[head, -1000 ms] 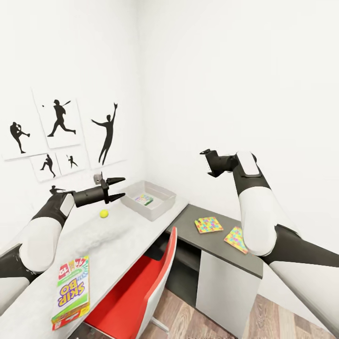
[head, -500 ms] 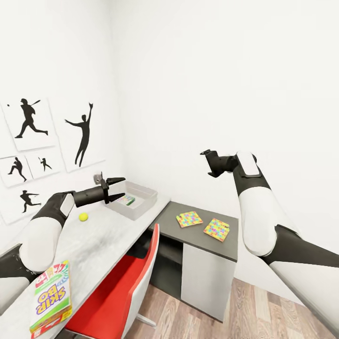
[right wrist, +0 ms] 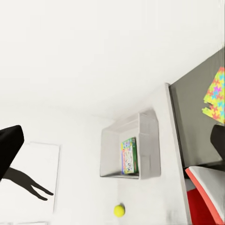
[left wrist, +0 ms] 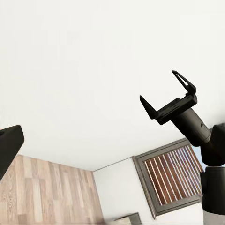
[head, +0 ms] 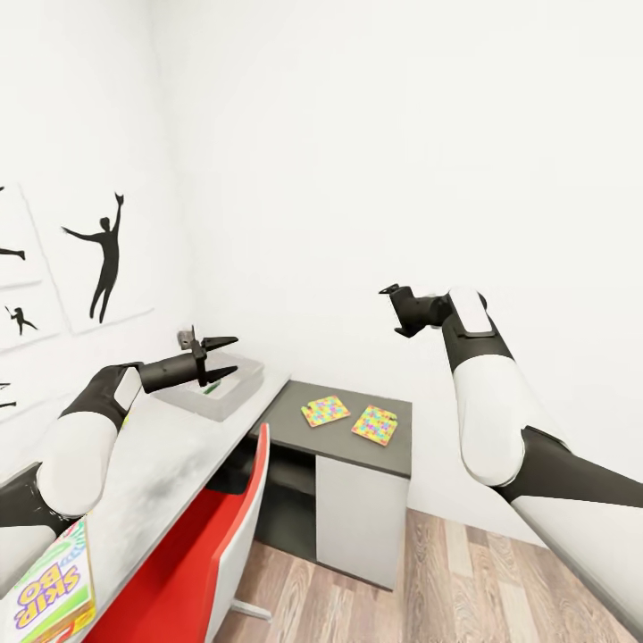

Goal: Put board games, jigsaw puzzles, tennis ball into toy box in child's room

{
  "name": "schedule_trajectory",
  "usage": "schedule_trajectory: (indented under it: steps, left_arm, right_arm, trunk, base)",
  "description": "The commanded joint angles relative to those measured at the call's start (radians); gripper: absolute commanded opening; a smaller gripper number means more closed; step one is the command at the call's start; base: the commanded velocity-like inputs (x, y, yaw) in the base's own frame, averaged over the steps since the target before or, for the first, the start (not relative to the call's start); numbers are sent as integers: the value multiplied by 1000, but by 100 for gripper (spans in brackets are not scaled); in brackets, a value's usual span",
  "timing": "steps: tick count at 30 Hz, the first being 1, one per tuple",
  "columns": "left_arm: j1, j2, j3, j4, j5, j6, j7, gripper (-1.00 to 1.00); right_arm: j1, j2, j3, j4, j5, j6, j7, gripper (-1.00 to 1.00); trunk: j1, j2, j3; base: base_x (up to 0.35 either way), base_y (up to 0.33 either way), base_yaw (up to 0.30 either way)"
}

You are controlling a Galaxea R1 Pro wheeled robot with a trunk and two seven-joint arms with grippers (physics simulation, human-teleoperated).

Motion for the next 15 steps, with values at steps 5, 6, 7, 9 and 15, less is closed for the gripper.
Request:
schedule_trajectory:
  steps: [5,6,7,9,15]
  left_arm:
    - [-1,0,6,0,-10,7,-7,100]
    - [-1,0,5,0,-10,7,-6,100]
    - [-1,0,5,0,-10,6,-6,100]
    - [-1,0,4,0,-10,6,-6,100]
    - [-1,-1,2,0,-11,4,-5,100]
  right_arm:
    - [-1,1,-4,0,-9,0,-10,100]
    - [-1,1,-4,1,-9,0,-10,100]
    - [-1,1,-4,1,-9,0,-10,100]
    - [0,1,-4,1,-9,0,-10,100]
    - [1,1,-4,2,-9,1,-9,100]
  trunk:
    - [0,-1,-1]
    - [0,-1,-1]
    - [0,-1,-1]
    - [0,-1,-1]
    - [0,-1,-1]
  base:
    - [-2,0,-278]
    - [-17,0,-278]
    - [-51,0,-278]
    - [-80,0,-278]
    - [-108,0,-278]
